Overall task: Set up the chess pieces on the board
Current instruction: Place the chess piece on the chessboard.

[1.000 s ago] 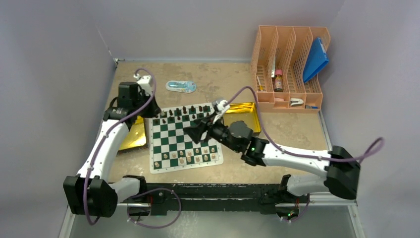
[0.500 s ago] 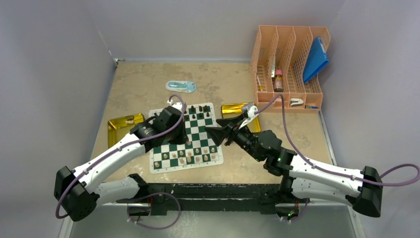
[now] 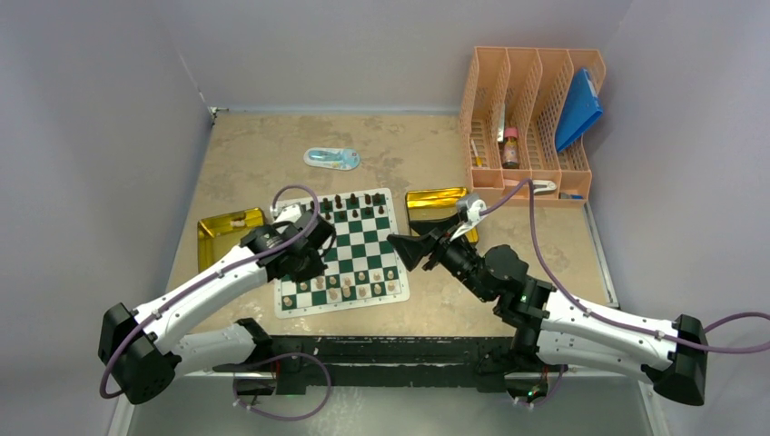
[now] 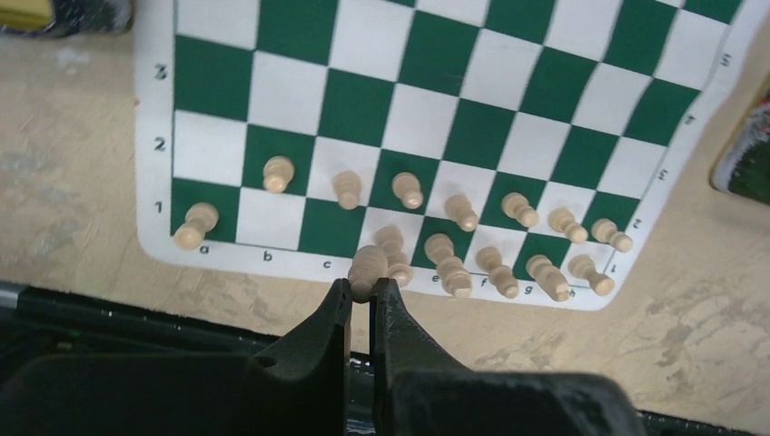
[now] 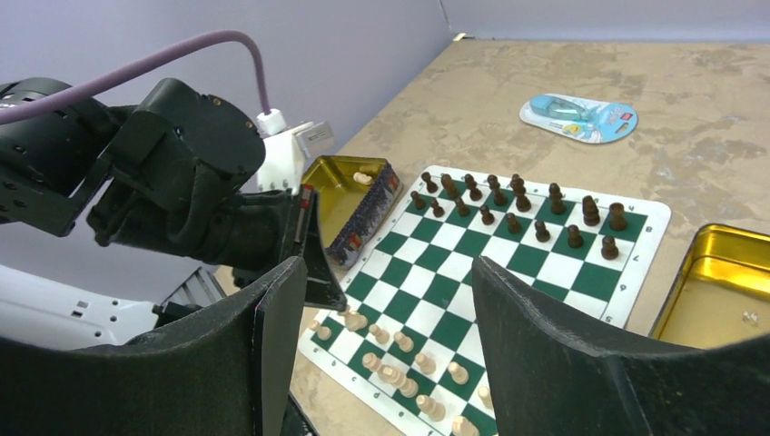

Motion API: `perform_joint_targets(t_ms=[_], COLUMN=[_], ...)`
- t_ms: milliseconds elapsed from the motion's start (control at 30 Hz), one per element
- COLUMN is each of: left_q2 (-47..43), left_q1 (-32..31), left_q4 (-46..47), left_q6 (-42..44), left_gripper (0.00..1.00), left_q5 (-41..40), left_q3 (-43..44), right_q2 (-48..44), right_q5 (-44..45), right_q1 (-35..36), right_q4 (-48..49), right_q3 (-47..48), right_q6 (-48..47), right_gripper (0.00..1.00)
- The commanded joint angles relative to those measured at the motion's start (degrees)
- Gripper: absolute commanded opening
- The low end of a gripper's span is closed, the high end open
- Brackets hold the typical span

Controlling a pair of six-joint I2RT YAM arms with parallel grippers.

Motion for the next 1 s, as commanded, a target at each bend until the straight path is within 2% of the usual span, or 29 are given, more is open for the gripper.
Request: perform_joint_targets(t_ms=[0, 233, 967], left_q2=[-0.82, -1.23, 1.13], left_q1=[-0.87, -1.18, -1.27], left_q4=[-8.37, -7.15, 3.21], left_q6=[-12.24, -16.67, -14.86], left_gripper=[0.0, 0.0, 0.0], left_q5=[-4.29, -3.31, -1.79], left_q3=[-0.71, -4.5, -10.07], right_q2=[-1.03, -1.1, -1.95], right_q5=[2.15, 2.42, 3.17], right_q1=[-0.22, -0.21, -0.22], right_q4=[1.44, 1.78, 1.37], right_q3=[0.07, -0.04, -0.09], right_q6=[-1.13, -1.2, -1.59], right_gripper=[0.7, 0.7, 0.7])
